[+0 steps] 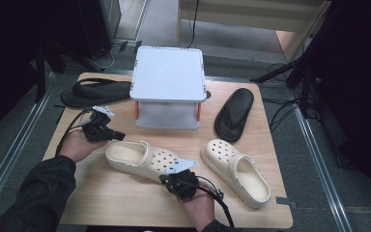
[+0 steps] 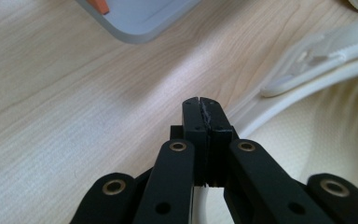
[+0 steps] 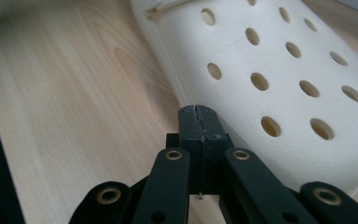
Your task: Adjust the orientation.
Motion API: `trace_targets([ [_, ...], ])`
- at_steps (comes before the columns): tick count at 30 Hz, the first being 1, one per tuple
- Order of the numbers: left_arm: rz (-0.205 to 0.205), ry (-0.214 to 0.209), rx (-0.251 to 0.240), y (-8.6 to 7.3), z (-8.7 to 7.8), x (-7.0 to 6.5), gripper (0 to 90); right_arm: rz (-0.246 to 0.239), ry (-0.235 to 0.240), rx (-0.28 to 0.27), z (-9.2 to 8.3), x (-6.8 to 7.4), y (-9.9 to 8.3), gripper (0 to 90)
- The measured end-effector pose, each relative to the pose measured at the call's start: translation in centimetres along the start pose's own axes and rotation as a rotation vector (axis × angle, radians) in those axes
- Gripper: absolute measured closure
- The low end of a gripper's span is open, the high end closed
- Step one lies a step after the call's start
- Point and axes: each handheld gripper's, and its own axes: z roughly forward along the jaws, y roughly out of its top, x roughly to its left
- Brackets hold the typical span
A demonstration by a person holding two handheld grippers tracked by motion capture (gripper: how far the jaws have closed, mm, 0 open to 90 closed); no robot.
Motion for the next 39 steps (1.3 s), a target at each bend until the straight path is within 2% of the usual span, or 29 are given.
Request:
trace_targets([
  [7, -0.007, -0.009, -0.001, -1.0, -0.4, -0.8, 90.0, 0.042, -0.022, -0.013, -0.1, -1.7, 0.3, 90.0],
  [12, -0.011, -0.021, 0.000, -1.6, -0.5, -1.5, 90.0, 0.054, -0.041, -0.019, -0.1, -2.7, 0.4, 90.0],
  [15, -0.005, -0.031, 0.006, -2.0, -0.6, -2.0, 90.0, 0.076, -0.037, -0.026, 0.1, -3.3, 0.6, 90.0],
  [20, 0.006, -0.047, 0.016, -2.7, -0.7, -3.1, 90.0, 0.093, -0.036, -0.027, 0.4, -3.7, 0.9, 90.0],
  [24, -0.001, -0.086, 0.010, -3.4, -0.7, -3.8, 90.0, 0.099, -0.036, -0.031, 0.3, -4.0, 1.1, 90.0],
  [35, 0.014, -0.137, 0.013, -4.0, -0.7, -5.8, 90.0, 0.105, -0.026, -0.042, 0.3, -4.8, 1.6, 90.0],
  [39, 0.024, -0.143, 0.015, -4.1, -0.5, -6.7, 90.0, 0.103, -0.018, -0.041, 0.4, -4.9, 1.8, 90.0],
])
